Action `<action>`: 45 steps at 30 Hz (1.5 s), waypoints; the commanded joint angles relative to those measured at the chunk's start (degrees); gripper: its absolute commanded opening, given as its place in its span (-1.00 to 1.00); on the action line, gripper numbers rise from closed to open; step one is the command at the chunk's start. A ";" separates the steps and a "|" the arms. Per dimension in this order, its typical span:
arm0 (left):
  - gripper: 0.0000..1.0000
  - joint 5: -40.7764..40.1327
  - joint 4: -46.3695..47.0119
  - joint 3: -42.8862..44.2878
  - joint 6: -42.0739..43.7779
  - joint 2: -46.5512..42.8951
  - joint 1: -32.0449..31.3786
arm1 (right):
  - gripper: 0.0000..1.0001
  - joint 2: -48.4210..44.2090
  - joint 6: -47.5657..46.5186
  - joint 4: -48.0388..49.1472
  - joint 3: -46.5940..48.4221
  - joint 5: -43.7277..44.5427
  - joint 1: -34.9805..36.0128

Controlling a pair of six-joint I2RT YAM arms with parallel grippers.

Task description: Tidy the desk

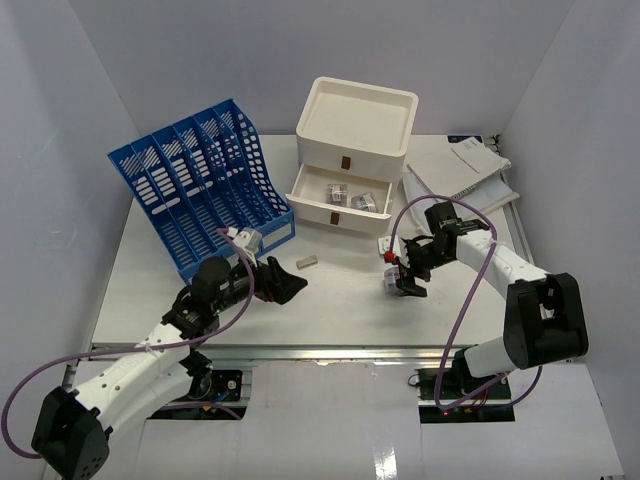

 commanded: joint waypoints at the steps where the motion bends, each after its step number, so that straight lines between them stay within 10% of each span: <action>1: 0.96 5.81 16.92 -4.18 -0.58 3.17 -0.71 | 0.81 1.76 0.61 2.34 -0.03 1.61 0.32; 7: 0.96 4.66 34.94 -9.71 1.83 9.64 -6.22 | 0.96 3.41 0.53 2.91 -0.71 2.06 0.26; 17: 0.96 8.60 54.51 -6.76 27.48 33.07 -19.42 | 0.00 1.31 2.04 2.63 -2.07 -0.45 0.21; 24: 0.96 10.73 56.32 1.18 41.39 44.29 -21.01 | -0.05 -6.63 -2.39 -6.27 -1.05 -12.54 0.18; 45: 0.73 10.71 51.09 16.26 41.23 54.59 -25.40 | -0.12 -16.53 -5.27 -10.80 -1.32 -23.49 0.70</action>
